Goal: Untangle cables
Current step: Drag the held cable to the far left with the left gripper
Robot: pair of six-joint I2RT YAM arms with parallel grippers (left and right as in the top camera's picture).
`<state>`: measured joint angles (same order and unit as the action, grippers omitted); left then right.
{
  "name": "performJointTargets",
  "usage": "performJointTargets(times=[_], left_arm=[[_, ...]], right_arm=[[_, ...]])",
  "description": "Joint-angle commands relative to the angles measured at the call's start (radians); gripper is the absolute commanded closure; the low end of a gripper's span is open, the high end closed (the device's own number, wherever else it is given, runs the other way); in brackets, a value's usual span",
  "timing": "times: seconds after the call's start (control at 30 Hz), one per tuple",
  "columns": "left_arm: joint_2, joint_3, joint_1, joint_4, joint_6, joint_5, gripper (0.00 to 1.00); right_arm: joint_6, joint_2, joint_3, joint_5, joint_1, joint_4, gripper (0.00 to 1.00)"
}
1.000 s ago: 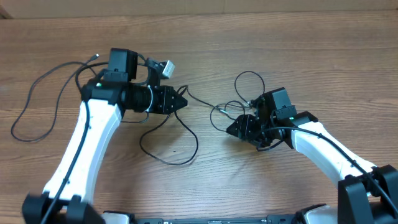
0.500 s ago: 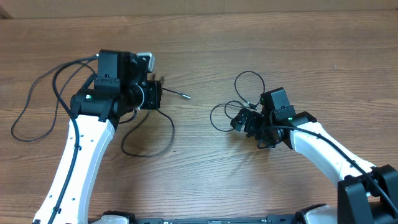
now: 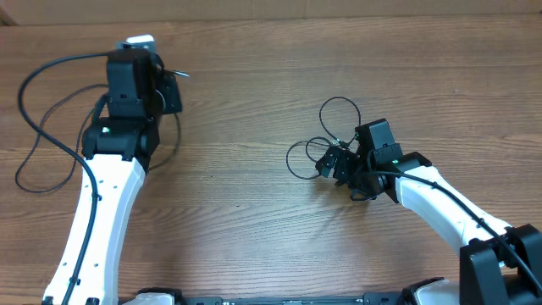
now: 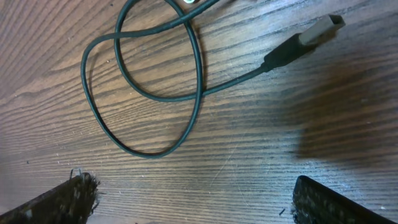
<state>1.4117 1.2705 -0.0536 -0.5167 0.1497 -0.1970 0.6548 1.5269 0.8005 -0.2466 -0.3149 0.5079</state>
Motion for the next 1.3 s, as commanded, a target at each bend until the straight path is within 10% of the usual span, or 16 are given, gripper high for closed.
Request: performJointTargets(times=[0.0,0.43,0.63,0.8,1.0,1.07,1.13,1.27], left_arm=[[0.061,0.015,0.033,0.026,-0.042,-0.106,0.94],[0.348,0.015,0.193,0.016,-0.041,-0.121,0.92],[0.386,0.016,0.251,0.027,-0.038,-0.129,0.78],[0.333,0.050,0.270,0.017,-0.005,-0.188,0.30],[0.236,0.069,0.269,-0.024,0.085,-0.126,0.29],[0.196,0.069,0.269,-0.074,0.119,0.049,0.48],[0.187,0.069,0.268,-0.130,0.121,0.214,0.89],[0.200,0.054,0.264,-0.287,0.121,0.446,0.96]], right_arm=[[0.003,-0.010,0.010,0.015,-0.005,-0.005,0.00],[0.004,-0.010,0.010,0.015,-0.005,-0.005,0.00],[0.004,-0.010,0.010,0.015,-0.005,-0.005,0.00],[0.004,-0.010,0.010,0.015,-0.005,-0.005,0.00],[0.004,-0.010,0.010,0.019,-0.005,-0.006,0.00],[0.004,-0.010,0.010,0.019,-0.005,-0.012,0.00],[0.004,-0.010,0.010,0.019,-0.005,-0.013,0.00],[0.004,-0.010,0.010,0.018,-0.005,-0.013,0.00]])
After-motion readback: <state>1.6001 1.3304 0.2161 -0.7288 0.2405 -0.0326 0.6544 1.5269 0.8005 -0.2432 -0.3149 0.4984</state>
